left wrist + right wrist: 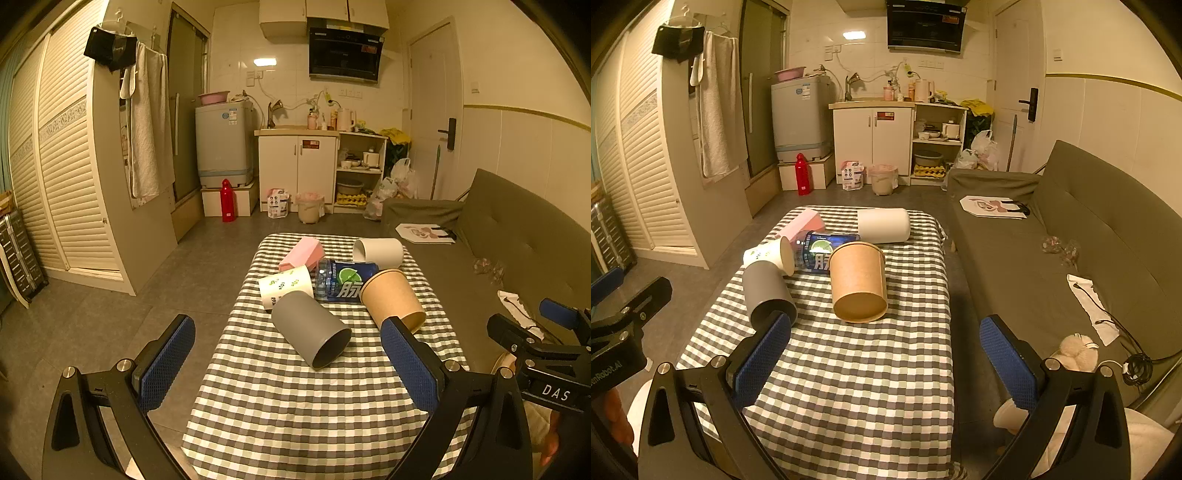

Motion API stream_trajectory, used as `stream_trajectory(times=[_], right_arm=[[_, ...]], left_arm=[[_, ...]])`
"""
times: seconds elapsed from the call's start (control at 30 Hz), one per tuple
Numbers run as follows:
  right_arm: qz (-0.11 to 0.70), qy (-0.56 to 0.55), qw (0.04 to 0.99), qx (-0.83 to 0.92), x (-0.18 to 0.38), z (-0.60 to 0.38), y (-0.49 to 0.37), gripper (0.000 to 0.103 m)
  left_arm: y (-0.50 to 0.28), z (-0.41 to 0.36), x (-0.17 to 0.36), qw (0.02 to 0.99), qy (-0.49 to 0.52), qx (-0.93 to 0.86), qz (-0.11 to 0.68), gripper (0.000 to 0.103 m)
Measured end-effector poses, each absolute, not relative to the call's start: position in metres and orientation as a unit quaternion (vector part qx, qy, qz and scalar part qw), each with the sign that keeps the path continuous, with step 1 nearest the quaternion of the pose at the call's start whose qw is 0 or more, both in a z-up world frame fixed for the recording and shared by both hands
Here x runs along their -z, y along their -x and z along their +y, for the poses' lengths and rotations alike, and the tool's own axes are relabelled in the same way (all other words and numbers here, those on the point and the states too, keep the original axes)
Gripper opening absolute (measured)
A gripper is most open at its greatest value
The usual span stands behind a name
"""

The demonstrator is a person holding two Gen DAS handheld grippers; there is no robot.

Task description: Flip cup upside down

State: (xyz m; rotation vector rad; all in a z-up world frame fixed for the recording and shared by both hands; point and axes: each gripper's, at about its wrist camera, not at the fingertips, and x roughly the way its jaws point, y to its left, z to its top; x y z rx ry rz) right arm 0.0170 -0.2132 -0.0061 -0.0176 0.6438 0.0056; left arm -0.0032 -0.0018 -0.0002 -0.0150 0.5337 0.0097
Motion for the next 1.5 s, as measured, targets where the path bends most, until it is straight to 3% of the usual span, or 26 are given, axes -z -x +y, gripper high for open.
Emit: stream_trajectory(times=[1.5], right_arm=[[0.317,0.007,0.948,-0.004,0.008,-0.2123,-0.0169,0.103]], left_arm=[[0.0016,-0.0035,0.0018,0.964,0.004,-0.006,0.265,0.103]])
